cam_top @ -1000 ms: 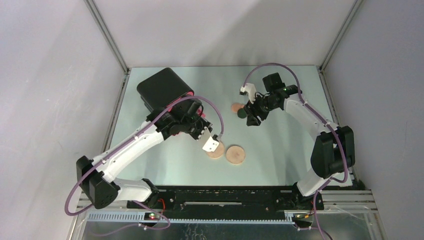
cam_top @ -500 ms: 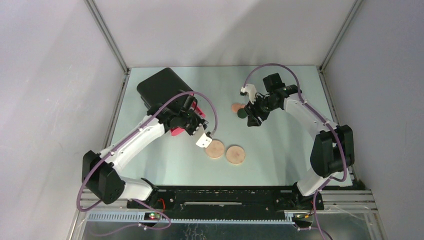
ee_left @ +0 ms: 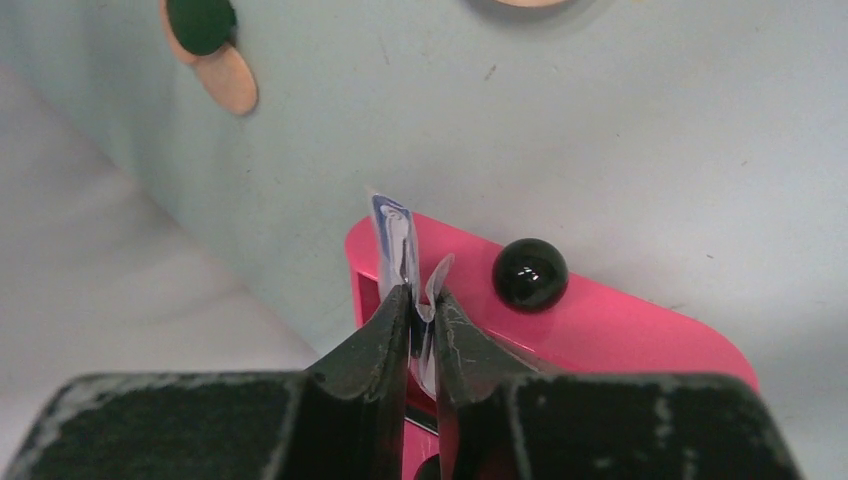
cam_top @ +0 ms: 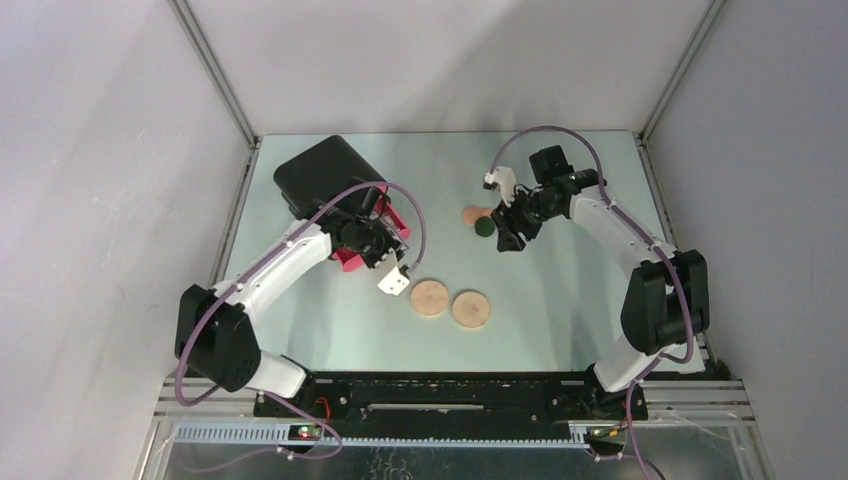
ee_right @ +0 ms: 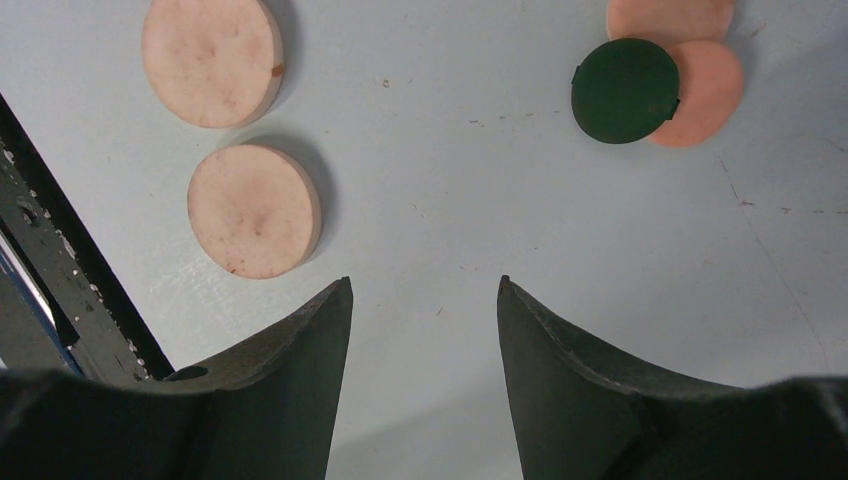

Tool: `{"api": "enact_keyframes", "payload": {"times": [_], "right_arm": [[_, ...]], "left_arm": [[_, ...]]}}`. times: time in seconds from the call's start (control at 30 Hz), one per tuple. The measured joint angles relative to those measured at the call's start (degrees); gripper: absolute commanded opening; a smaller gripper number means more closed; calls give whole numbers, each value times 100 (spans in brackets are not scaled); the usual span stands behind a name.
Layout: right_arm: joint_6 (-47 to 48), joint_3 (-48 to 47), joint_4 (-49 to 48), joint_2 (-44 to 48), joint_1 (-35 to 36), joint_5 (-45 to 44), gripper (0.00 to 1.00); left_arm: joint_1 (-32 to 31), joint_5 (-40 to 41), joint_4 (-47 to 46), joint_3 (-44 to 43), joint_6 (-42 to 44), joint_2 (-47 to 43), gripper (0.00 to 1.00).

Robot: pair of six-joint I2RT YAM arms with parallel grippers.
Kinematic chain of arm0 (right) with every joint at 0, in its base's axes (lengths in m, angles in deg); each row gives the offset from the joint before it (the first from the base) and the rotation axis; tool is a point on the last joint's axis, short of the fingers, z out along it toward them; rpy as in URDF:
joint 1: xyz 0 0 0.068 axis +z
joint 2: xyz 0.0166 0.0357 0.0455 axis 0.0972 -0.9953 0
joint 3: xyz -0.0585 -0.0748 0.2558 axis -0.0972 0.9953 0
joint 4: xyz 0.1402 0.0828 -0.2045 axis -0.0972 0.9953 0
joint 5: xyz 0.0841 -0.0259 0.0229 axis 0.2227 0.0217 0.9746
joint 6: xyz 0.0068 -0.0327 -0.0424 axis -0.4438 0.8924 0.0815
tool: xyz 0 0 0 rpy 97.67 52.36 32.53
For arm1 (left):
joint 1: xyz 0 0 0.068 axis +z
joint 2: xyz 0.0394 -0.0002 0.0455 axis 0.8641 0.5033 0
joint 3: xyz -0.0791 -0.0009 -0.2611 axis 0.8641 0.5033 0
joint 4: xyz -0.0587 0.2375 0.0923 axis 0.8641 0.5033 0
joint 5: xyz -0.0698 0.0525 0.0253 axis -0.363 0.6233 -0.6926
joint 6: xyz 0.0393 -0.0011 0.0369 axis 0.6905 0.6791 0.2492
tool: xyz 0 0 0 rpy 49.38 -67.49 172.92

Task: Organize the makeup
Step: Place the makeup in the drawer.

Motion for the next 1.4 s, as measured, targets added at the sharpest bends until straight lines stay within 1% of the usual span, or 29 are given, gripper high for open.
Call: {"api": "enact_keyframes", "payload": {"times": [0.2,0.43,0.8,1.13,1.4], "right_arm": [[0,0,0,0,-66,-2,64],[2,0,0,0,-96,-4,64],[9,0,4,-114,-101,-20,64],[20,0,9,-120,-101,-22,64],[24,0,13,-120,-101,-20,64]], "left_arm": [[245,-46,138,-11,459,186,23],[466,-162,181,-120,640,363,27],[780,-170,245,-275,643,426,37],[876,-131,278,-448,638,581,46],[894,-155,299,-470,577,599,57]]}}
